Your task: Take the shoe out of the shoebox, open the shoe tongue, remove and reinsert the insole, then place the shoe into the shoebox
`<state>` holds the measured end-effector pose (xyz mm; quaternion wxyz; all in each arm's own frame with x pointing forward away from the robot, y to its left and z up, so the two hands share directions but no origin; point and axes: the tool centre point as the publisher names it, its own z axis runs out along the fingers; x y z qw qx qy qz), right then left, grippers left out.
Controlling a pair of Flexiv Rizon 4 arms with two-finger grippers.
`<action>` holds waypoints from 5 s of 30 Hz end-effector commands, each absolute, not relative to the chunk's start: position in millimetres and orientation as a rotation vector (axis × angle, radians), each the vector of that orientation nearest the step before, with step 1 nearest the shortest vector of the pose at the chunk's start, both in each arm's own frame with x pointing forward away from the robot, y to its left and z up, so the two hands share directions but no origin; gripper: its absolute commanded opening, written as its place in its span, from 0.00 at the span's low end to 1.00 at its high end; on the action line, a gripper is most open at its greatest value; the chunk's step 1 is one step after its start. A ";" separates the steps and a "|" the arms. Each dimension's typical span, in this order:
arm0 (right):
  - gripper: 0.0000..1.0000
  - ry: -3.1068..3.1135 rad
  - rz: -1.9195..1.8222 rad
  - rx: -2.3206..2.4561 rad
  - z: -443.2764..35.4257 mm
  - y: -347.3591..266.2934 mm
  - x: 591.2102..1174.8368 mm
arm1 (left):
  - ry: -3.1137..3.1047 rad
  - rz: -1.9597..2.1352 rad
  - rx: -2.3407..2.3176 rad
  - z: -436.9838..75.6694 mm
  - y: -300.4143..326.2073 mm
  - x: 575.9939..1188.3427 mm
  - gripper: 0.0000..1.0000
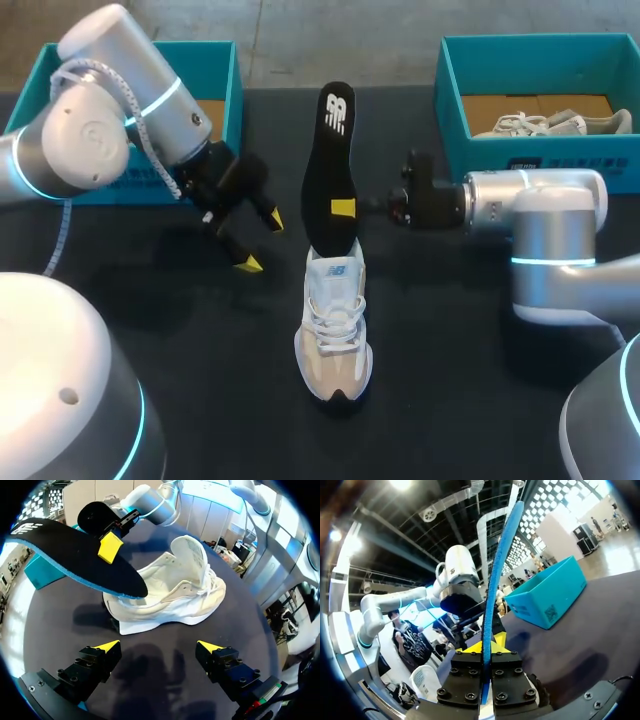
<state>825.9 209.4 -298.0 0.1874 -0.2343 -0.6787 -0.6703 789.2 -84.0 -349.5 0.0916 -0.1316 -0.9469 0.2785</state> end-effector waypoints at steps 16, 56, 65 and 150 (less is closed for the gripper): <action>0.00 -2.017 -1.912 -0.789 -292.4 215.7 808.9 | -2.834 0.789 -0.389 -359.0 -92.2 788.2 1.00; 0.00 -2.033 -1.920 -0.887 -302.0 209.6 816.0 | -2.861 0.729 -0.424 -370.1 -101.6 794.9 1.00; 0.00 -2.029 -1.914 -0.893 -305.7 207.0 813.7 | -2.886 0.715 -0.413 -372.2 -107.8 795.5 1.00; 0.00 -1.943 -1.824 -0.968 -334.6 208.5 782.2 | -2.920 0.683 -0.419 -377.1 -106.8 787.0 1.00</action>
